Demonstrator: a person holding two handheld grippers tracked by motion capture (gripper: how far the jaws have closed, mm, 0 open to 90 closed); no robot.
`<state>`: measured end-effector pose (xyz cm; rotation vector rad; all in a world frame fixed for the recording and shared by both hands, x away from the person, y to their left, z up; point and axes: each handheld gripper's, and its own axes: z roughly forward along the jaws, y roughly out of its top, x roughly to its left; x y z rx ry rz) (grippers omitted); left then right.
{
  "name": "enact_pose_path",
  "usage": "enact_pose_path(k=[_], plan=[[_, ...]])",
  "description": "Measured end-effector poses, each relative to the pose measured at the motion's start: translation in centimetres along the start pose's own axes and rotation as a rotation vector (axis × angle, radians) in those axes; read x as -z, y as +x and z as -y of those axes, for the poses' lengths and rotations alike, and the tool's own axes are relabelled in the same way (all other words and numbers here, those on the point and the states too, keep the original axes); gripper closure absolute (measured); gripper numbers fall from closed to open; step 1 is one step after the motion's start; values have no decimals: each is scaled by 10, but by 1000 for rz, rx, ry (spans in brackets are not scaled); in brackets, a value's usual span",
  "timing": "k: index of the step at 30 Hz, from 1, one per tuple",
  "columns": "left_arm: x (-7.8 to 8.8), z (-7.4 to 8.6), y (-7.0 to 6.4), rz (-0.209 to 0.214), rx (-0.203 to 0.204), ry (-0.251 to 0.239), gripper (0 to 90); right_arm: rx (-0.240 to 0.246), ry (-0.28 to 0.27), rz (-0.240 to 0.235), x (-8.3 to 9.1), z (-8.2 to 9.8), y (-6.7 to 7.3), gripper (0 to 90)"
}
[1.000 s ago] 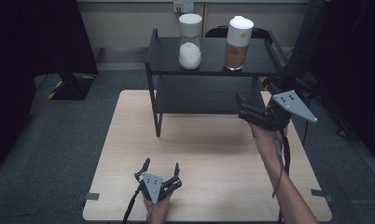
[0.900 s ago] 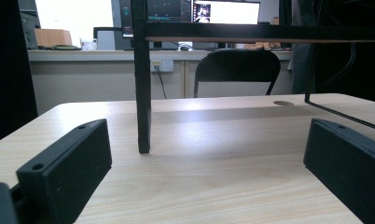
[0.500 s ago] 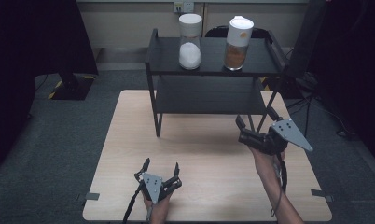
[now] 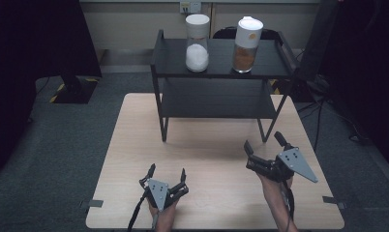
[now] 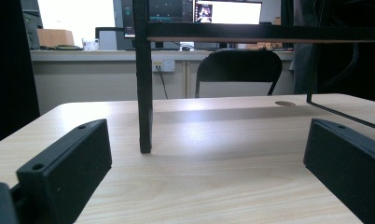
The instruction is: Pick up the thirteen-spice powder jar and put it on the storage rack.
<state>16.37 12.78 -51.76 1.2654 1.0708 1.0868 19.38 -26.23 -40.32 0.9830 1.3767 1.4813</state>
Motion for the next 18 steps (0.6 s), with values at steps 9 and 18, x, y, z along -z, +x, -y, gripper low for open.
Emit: enact_pose_path(k=[9, 18], plan=[[0, 0, 0, 0, 0, 0, 3, -3, 20, 55, 17, 37, 8, 0], [0, 0, 0, -3, 0, 0, 3, -26, 56, 95, 29, 72, 7, 0]])
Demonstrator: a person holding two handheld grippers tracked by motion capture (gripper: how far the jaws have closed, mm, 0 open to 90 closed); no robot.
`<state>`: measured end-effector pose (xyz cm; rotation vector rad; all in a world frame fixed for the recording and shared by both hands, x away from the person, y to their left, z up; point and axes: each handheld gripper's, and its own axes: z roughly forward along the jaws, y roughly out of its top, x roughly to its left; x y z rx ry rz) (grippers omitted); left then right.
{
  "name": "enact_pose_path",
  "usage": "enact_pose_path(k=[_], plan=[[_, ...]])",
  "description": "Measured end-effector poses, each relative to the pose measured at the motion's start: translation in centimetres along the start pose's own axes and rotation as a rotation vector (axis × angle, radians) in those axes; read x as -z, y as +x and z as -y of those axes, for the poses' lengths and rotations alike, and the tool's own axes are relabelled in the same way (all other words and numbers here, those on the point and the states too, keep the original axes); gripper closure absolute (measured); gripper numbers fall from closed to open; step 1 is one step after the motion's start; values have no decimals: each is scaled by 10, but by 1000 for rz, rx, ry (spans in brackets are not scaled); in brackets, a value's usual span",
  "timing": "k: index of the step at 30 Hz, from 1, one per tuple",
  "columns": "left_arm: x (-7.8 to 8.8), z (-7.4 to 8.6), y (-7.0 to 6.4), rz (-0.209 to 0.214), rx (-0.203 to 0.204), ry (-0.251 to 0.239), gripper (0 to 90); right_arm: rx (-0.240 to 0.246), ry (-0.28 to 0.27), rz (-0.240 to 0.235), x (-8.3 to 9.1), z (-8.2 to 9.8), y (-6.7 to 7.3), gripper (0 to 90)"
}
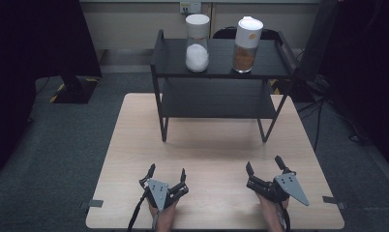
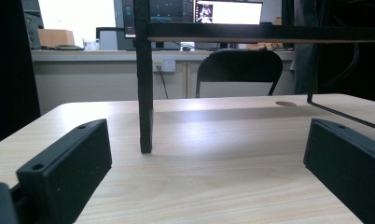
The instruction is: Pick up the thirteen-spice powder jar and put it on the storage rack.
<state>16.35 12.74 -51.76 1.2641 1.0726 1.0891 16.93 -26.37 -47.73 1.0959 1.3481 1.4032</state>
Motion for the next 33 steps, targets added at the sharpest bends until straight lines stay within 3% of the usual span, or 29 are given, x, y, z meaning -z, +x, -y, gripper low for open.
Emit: enact_pose_path(k=[11, 22, 30, 33], plan=[[0, 0, -2, -10, 0, 1, 3, -3, 26, 55, 6, 21, 0, 0], [0, 0, -4, -21, 0, 1, 2, 12, 32, 55, 8, 32, -2, 0], [0, 0, -4, -22, 0, 1, 2, 46, -1, 55, 12, 38, 1, 0], [0, 0, -4, -22, 0, 0, 2, 38, -4, 68, 13, 39, 2, 0]])
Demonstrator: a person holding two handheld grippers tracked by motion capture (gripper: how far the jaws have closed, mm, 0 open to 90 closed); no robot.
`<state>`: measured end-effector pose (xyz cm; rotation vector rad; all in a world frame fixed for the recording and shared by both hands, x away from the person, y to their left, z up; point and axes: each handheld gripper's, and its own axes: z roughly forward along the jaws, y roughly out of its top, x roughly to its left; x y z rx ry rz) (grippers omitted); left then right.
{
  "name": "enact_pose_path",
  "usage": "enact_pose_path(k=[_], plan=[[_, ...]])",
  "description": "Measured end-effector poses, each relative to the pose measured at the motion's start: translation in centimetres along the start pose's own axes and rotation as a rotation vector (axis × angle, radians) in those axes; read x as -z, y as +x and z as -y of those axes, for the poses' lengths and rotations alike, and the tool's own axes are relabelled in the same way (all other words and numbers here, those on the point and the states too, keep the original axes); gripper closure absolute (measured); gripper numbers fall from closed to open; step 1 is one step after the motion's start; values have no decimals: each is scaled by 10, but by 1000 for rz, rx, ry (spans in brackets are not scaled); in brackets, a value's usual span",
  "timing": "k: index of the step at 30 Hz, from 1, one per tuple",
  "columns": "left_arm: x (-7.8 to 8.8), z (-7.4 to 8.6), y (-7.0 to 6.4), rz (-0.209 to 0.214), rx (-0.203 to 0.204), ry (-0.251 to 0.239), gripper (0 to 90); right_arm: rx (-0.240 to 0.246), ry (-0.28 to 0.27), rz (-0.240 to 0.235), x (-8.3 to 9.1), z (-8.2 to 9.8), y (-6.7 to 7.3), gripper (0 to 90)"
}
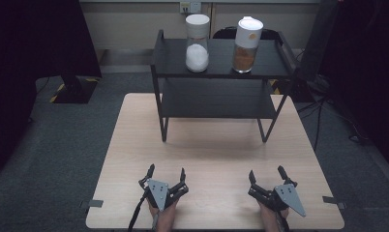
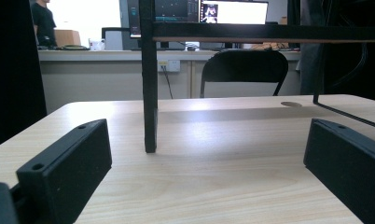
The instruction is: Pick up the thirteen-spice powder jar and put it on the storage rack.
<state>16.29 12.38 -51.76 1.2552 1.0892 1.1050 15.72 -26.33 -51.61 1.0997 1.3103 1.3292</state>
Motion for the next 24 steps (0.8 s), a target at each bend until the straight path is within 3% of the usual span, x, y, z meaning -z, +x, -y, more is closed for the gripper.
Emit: enact_pose_path(k=[24], plan=[[0, 0, 1, 4, 0, 0, 3, 0, -1, 18, 1, 0, 3, 0]])
